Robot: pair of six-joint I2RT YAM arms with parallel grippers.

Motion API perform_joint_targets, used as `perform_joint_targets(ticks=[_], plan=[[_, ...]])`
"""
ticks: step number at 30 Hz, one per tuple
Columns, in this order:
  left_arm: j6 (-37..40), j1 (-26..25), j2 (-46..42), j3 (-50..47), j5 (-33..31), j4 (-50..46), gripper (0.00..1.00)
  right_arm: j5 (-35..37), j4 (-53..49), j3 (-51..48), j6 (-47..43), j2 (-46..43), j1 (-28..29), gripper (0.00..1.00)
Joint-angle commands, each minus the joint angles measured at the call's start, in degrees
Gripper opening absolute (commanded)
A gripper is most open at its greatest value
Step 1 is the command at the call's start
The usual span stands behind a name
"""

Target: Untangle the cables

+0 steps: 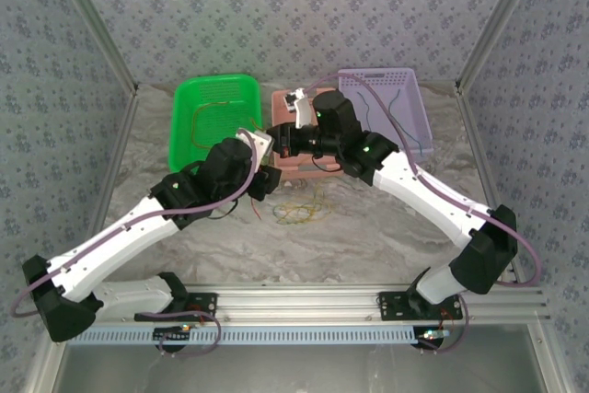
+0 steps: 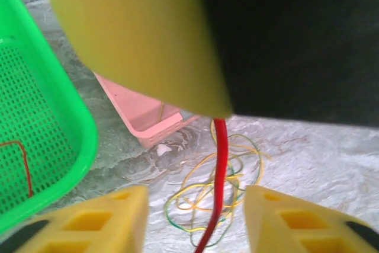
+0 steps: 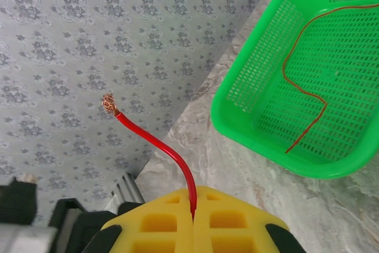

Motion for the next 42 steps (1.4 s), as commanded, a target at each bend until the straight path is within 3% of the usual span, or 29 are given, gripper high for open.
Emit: perform_joint_targets(ticks=[1,3,4,8,10,12,16,20,27,32,37,42], plan=[[0.22,0.39,-0.76,-0.63,-0.49,3.85,0.25,-2.36,2.38,-0.31,3.75,0.06,0.22,0.00],[-0.25,0.45,-1.66,-1.48,-0.67,4.96,0.05,-2.20,1.88,-0.15,3.76,0.16,0.31,0.00],[-0.51,0.44,-2.24,-1.85,-0.78,5.49,0.00,-1.90,1.49,-0.20,3.79,0.13,0.18,0.00],[-1.78,1.17,-4.45,-2.36,0.65,5.83,0.00,-0.08,-0.15,-0.43,3.75,-0.42,-0.72,0.04],[-2.45,3.01,-5.07,-1.99,1.80,4.70,0.00,3.46,-0.14,-2.46,3.66,-3.07,-1.53,0.29],[-3.36,6.16,-5.13,-1.58,3.68,3.19,0.00,7.11,0.33,-5.05,3.28,-6.70,-2.19,0.45],[-3.37,13.12,-3.34,-1.30,7.64,2.28,0.00,15.11,-2.19,-10.26,2.21,-15.09,-3.39,0.56],[-1.15,20.99,2.15,3.21,8.88,-0.66,0.00,18.36,-4.63,-14.32,-0.83,-20.79,-2.77,0.58],[1.77,33.62,18.67,12.95,10.27,-1.38,0.00,18.23,2.63,-18.17,-6.93,-24.93,2.40,0.61],[2.96,37.06,32.19,20.63,8.58,-1.85,0.00,23.49,2.65,-13.35,-11.48,-20.77,6.78,0.63],[4.55,38.12,45.38,29.78,6.23,-4.80,0.00,26.55,-1.84,-1.41,-15.75,-9.90,8.94,0.63],[4.65,38.71,51.97,32.65,4.89,-3.46,0.00,26.44,-3.57,6.04,-17.63,-1.57,9.56,0.64]])
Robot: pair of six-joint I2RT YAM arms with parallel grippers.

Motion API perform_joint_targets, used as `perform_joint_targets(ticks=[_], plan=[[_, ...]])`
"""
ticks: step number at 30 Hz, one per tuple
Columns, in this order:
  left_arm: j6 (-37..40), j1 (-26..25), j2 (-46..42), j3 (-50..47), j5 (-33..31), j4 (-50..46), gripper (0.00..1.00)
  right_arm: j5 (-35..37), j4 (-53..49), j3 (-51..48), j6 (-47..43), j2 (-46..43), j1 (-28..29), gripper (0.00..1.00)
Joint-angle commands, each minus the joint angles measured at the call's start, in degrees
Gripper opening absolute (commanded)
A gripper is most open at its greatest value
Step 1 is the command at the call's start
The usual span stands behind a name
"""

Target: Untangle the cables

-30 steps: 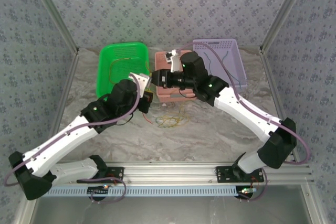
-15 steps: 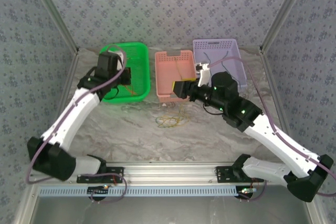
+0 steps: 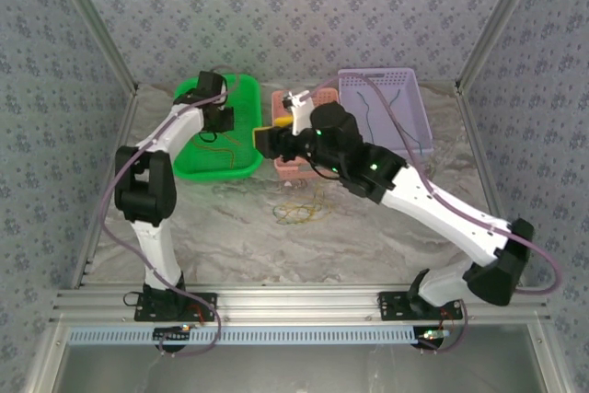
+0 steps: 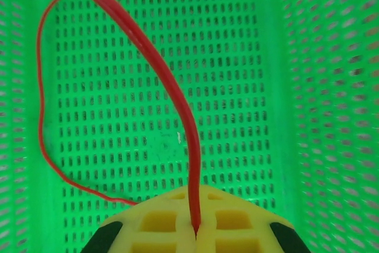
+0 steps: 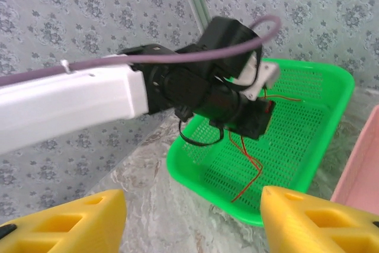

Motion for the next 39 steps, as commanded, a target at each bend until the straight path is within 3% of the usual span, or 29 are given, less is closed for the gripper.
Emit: perform_joint_targets(ticks=[1,3,4,5,7,8,11,16,22,28,32,36,39], plan=[[1.26,0.74,2.17,3.50,-0.89,-1.37,0.00,1.68,-2.49,3.90,-3.20,3.45,0.42,0.64],[1.50,0.93,3.44,4.60,0.23,-1.75,0.00,1.91,-2.32,3.44,-3.05,4.00,0.55,0.64],[1.50,0.98,3.77,5.33,0.44,-2.35,0.08,2.31,-2.23,2.81,-2.87,4.04,0.51,0.64],[1.44,0.93,3.53,5.63,0.56,-2.88,0.28,2.91,-2.38,1.87,-2.61,3.83,0.48,0.64],[0.89,0.93,1.45,4.74,0.74,-2.58,0.55,4.67,-2.94,-0.49,-1.46,3.06,0.07,0.64],[0.42,0.93,-0.44,3.61,0.85,-1.74,0.63,5.34,-3.10,-2.25,-0.51,2.23,-0.49,0.64],[-0.70,0.55,-7.11,0.86,1.69,0.12,0.70,8.12,-3.85,-9.47,5.81,-1.39,-2.37,0.64],[-1.25,-3.85,-17.44,-1.51,0.32,-1.63,0.75,11.42,-8.69,-22.27,18.09,-7.66,-6.43,0.63],[-8.45,-16.58,-30.85,-12.43,-5.76,-5.26,0.73,5.78,-6.36,-35.12,25.17,-10.71,-13.85,0.61],[-27.03,-30.54,-45.16,-35.61,-6.40,1.31,0.66,1.40,-1.12,-42.24,27.27,-10.99,-20.74,0.58],[-40.23,-37.19,-46.63,-46.75,-6.21,8.51,0.65,1.27,-0.04,-43.77,27.93,-11.12,-21.02,0.56],[-52.09,-38.10,-45.77,-55.15,-3.15,21.43,0.76,0.62,0.60,-44.46,28.62,-11.62,-19.94,0.55],[-60.30,-38.09,-44.43,-59.22,-2.93,28.30,0.77,0.86,0.51,-44.48,28.57,-12.27,-18.52,0.55]])
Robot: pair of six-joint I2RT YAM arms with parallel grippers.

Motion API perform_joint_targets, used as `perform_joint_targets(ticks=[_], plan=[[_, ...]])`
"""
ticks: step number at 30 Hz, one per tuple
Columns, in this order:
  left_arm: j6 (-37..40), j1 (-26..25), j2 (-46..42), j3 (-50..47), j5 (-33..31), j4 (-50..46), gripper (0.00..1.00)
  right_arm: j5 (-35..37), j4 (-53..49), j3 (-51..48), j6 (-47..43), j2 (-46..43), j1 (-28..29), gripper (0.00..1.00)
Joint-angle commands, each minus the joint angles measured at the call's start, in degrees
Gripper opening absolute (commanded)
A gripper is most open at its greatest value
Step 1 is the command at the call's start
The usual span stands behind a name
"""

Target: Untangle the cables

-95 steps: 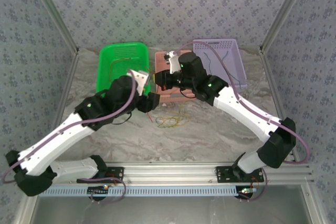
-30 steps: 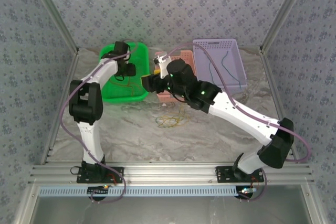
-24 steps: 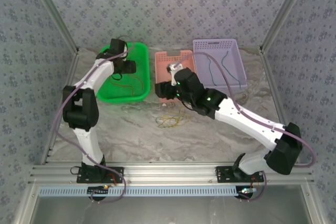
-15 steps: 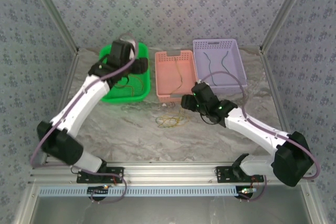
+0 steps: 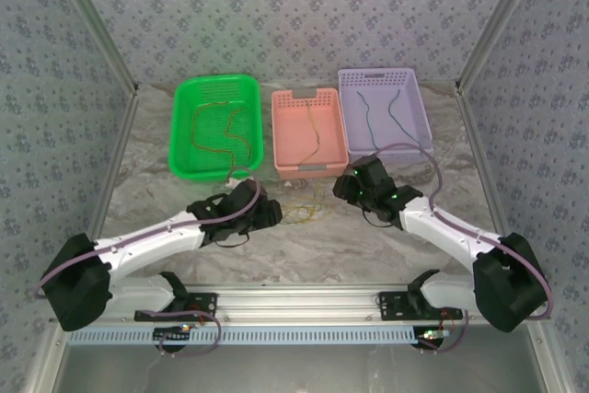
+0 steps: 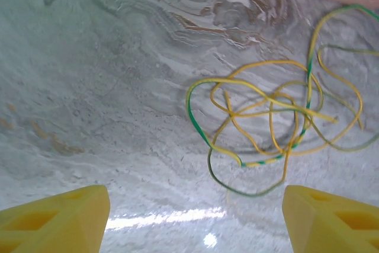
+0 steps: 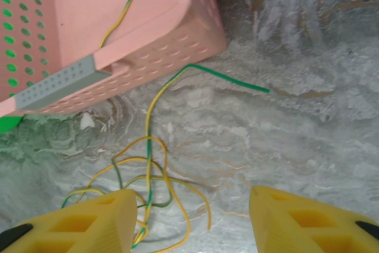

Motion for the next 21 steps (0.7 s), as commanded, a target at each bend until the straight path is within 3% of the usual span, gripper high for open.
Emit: perform_joint_targets(ticks=[1,4,12,21], plan=[[-13.91,-0.14,1.54,-2.70,0.34,12.96,0.77,-0.17,1.07,-0.27,1.21,-1.76,1.61,0.55],[-14.88,-0.15,3.82,-2.38,0.23,15.12,0.76,0.01,1.22,-0.26,1.47,-1.81,2.87,0.55],[-20.19,-1.65,13.70,-1.73,1.13,20.51,0.54,0.68,1.56,-0.02,1.89,-1.98,5.12,0.54],[-21.36,-2.76,16.66,-1.67,-3.11,21.96,0.40,0.79,1.80,-0.18,1.93,-2.74,6.04,0.54]])
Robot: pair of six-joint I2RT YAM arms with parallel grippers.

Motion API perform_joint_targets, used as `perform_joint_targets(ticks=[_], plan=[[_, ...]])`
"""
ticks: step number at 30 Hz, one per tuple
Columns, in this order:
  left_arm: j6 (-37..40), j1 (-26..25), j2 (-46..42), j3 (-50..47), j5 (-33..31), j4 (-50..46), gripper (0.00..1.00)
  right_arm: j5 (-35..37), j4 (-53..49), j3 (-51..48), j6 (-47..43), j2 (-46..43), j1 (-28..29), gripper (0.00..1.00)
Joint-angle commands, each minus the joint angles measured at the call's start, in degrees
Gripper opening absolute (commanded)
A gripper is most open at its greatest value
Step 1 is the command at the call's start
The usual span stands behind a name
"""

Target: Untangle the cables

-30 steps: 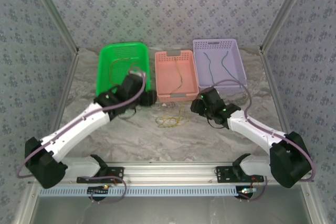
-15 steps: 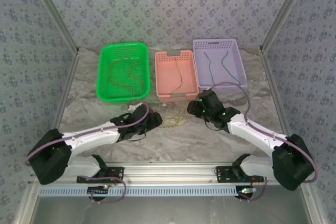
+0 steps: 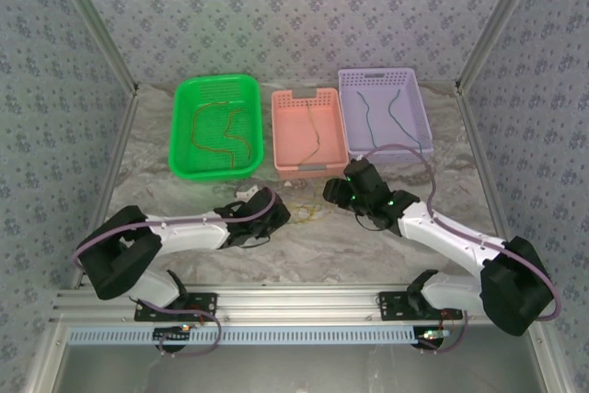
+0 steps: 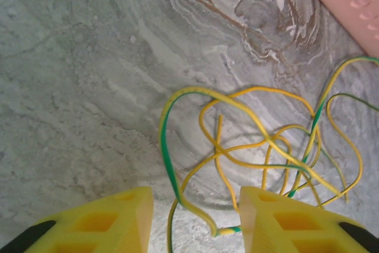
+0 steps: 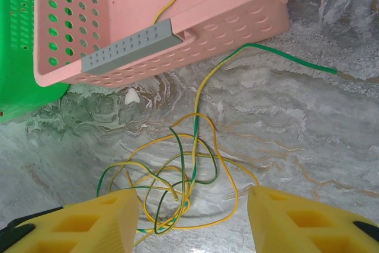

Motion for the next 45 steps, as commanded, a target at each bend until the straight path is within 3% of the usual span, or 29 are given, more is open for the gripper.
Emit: perform_joint_targets(ticks=[1,4,9,15,21,31,36,38,41,42,45], plan=[[-1.29,-0.26,2.29,1.12,-2.33,2.48,0.40,0.82,0.30,-0.14,0.90,-0.94,0.83,0.54],[-0.77,-0.25,3.98,1.29,-2.26,4.32,0.29,1.02,0.55,-0.52,0.85,-0.88,1.53,0.54],[0.51,-0.32,3.75,1.58,-3.49,3.86,0.00,1.62,1.38,-1.42,0.31,0.95,1.97,0.57],[4.25,-2.55,-1.32,1.63,-6.84,0.98,0.00,-0.04,3.86,0.23,-0.82,6.84,1.74,0.62],[7.12,-3.92,-7.16,0.76,-7.93,-0.64,0.00,0.69,6.40,2.54,-0.19,14.77,1.95,0.59],[12.56,-4.38,-18.24,-1.47,-9.15,-1.12,0.00,1.86,8.24,1.77,1.85,15.22,-0.88,0.57],[13.31,-4.38,-21.91,-2.17,-10.16,-3.14,0.00,4.12,7.09,-0.08,2.99,9.44,-1.39,0.47],[13.03,-4.38,-23.04,-3.00,-10.81,-3.20,0.00,5.56,6.60,-1.35,3.68,6.45,-1.56,0.34],[12.01,-4.28,-24.90,-4.82,-12.17,-2.39,0.00,6.83,6.22,-3.26,5.05,2.31,-1.95,0.05],[11.40,-4.25,-25.84,-5.62,-12.72,-1.96,0.00,7.17,6.09,-3.92,5.63,1.07,-2.06,0.00],[8.79,-4.17,-29.58,-9.37,-15.26,1.21,0.00,7.77,6.14,-6.42,8.09,-2.59,-2.52,0.00]])
